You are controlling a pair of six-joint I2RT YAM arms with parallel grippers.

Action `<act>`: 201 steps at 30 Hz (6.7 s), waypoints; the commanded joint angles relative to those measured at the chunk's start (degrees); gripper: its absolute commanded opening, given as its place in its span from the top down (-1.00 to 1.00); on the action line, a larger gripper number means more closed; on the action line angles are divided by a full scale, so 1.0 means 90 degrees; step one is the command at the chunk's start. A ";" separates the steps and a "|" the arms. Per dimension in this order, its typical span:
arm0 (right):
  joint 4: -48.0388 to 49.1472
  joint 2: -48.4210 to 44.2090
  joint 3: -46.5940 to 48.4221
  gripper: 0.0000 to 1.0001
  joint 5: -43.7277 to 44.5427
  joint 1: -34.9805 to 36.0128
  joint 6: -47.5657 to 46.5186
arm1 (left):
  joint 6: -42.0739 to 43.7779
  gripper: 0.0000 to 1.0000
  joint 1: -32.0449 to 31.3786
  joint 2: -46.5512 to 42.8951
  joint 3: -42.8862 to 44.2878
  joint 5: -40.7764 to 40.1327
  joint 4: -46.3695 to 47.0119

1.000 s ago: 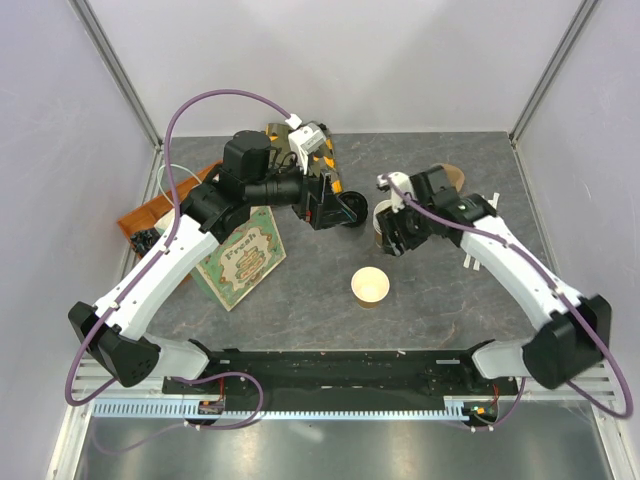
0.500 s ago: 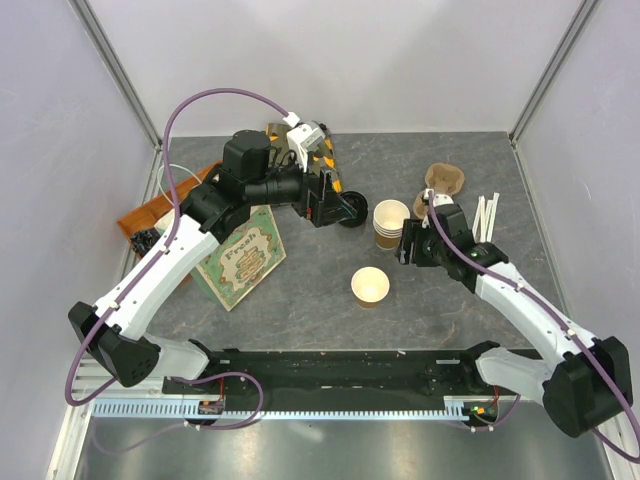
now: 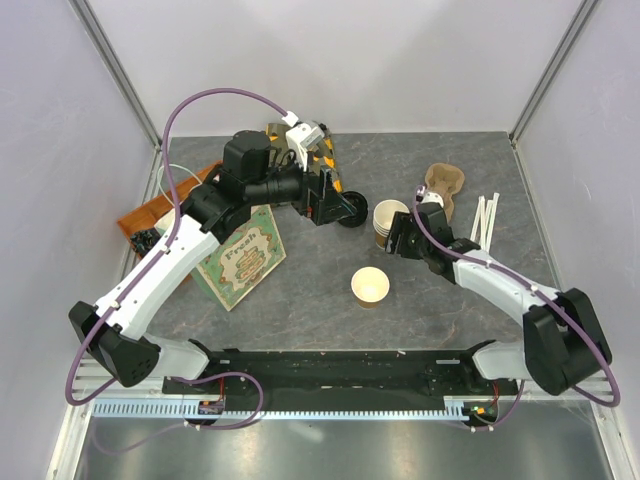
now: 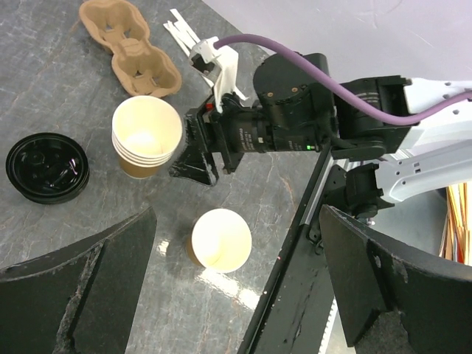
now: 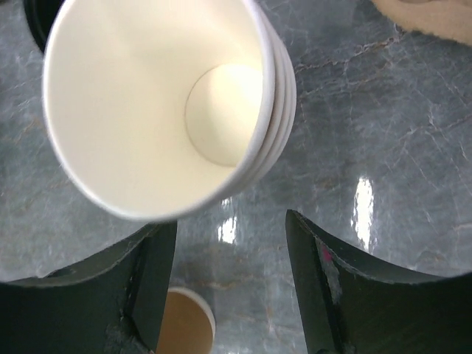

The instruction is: Pack the takeout coffee

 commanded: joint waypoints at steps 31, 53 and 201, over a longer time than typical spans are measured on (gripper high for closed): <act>0.2074 0.2102 0.1280 -0.11 -0.0050 -0.0687 -0.0726 | 0.0020 -1.00 0.0373 0.0110 -0.0312 0.0239 0.0391; -0.2300 0.5820 0.8397 -0.96 -0.5294 -0.2669 -0.5580 | 0.0274 -0.99 0.0510 0.0267 -0.0439 0.1861 -0.0077; -0.5339 0.3595 0.8703 -0.65 -0.3723 -0.0766 -0.5847 | 0.3047 -1.00 0.0891 -0.0231 0.2158 -0.1714 -0.1200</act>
